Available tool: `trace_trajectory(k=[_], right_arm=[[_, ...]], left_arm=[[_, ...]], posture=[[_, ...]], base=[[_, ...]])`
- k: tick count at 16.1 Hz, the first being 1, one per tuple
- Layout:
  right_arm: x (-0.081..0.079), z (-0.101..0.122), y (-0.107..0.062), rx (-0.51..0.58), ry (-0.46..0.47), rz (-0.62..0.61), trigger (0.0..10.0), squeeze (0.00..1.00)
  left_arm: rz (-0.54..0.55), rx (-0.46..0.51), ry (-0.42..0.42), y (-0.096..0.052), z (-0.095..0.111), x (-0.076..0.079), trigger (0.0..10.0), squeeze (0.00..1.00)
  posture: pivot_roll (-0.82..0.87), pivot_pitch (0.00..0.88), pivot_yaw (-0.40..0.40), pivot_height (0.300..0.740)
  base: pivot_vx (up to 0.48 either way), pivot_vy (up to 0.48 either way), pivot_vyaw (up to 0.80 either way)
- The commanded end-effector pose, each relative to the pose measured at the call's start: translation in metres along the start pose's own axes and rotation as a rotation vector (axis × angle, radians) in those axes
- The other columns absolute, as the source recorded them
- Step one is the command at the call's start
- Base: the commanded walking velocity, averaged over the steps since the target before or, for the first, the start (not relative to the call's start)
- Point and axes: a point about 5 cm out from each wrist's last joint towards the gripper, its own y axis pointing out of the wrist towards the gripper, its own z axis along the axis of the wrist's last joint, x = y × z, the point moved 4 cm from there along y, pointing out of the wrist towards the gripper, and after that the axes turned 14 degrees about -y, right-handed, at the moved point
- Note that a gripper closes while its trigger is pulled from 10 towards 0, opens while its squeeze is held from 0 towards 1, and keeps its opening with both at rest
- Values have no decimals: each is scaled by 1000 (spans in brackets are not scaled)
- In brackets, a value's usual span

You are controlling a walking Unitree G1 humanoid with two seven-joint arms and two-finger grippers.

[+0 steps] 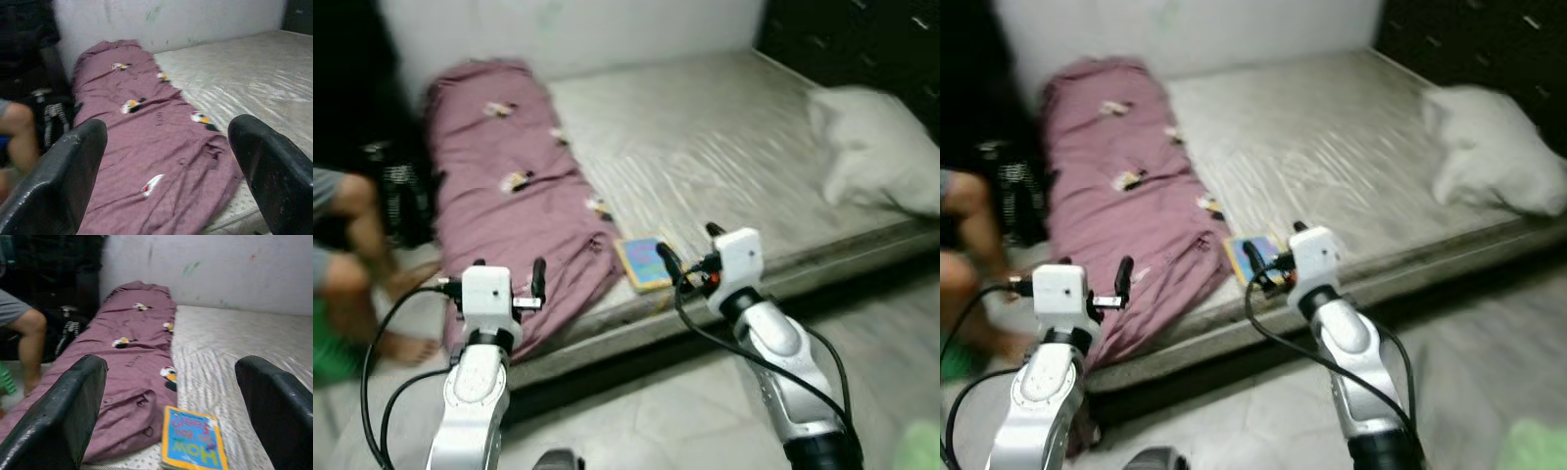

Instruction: Clean up the room

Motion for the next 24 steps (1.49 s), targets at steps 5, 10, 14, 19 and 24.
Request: trace_trajectory(k=[5,10,14,19,24], right_arm=[[-9,9,4,39,36,20,10000,0],[-10,10,4,49,15,32,10000,0],[-9,8,2,40,19,24,10000,0],[-10,1,-2,16,23,8,10000,0],[-7,1,0,16,15,3,10000,0]], left_arm=[[-30,-1,2,1,2,-3,10000,0],[-45,-2,-8,0,2,-1,10000,0],[-52,-1,-8,0,2,0,10000,0],[-89,-4,-26,-4,2,5,10000,0],[-97,-6,-28,-4,2,5,10000,0]], posture=[[-10,0,-22,740],[-11,0,-24,740],[-13,0,-23,740],[-14,0,-22,740],[-11,0,-23,740]], base=[[0,0,320],[0,0,274],[0,0,644],[286,0,0],[458,0,0]])
